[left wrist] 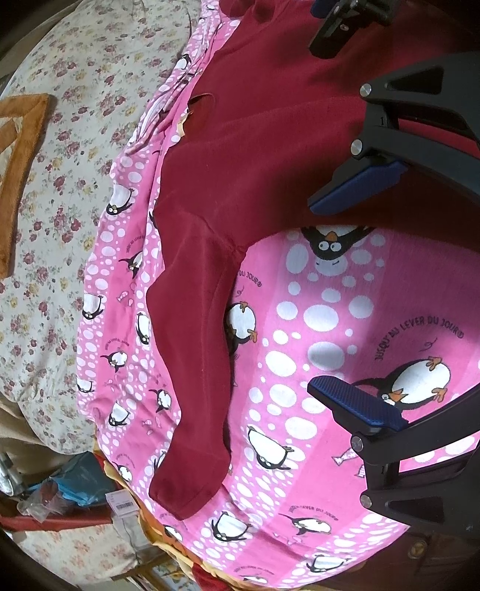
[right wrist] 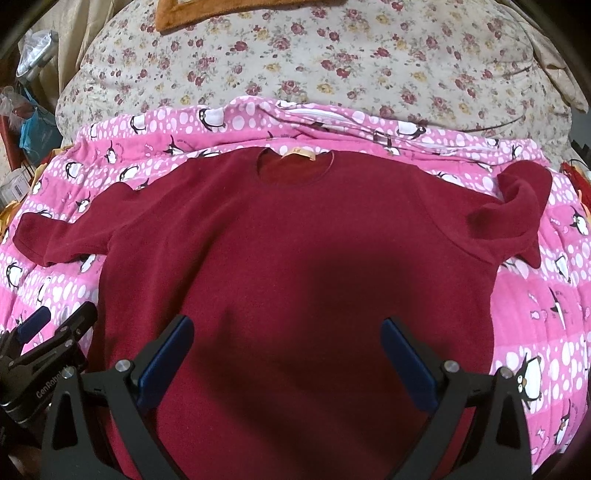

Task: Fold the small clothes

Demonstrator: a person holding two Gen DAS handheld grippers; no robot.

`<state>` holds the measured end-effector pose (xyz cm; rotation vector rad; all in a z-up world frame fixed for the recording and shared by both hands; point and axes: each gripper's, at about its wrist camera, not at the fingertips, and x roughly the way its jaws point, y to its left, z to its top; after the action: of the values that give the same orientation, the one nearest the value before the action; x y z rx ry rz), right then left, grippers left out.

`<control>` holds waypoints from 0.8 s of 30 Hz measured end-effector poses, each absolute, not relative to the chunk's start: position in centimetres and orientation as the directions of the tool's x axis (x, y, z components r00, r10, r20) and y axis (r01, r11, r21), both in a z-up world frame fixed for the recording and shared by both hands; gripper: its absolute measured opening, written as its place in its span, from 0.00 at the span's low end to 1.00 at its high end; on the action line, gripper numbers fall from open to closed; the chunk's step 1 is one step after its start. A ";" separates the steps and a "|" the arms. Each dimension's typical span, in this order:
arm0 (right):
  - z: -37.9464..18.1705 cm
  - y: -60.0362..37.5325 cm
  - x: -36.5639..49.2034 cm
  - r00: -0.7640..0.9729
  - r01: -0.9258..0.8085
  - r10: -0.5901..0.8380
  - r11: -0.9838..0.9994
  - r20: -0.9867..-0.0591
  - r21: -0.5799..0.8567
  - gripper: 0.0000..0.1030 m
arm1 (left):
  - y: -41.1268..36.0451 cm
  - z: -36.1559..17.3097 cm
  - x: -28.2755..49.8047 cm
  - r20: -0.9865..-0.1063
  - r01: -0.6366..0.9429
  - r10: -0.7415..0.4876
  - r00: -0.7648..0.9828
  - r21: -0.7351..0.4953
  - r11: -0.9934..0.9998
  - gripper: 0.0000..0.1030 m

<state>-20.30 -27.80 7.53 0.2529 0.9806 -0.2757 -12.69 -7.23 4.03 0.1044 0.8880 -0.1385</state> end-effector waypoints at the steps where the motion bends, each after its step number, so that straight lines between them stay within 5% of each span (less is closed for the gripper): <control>1: 7.5 -27.8 -20.3 0.526 0.341 -0.114 0.936 -0.843 0.086 1.00 | -7.2 4.0 -12.7 -0.778 0.162 -0.076 0.623 0.034 0.986 0.70; 24: 6.8 -27.3 -20.0 0.518 0.323 -0.099 0.942 -0.849 0.087 0.99 | -6.3 4.2 -12.3 -0.782 0.142 -0.063 0.620 0.032 0.989 0.70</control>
<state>-19.96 -27.25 6.80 0.2473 0.9962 -0.2565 -12.26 -6.33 4.16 0.0942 0.8951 -0.1184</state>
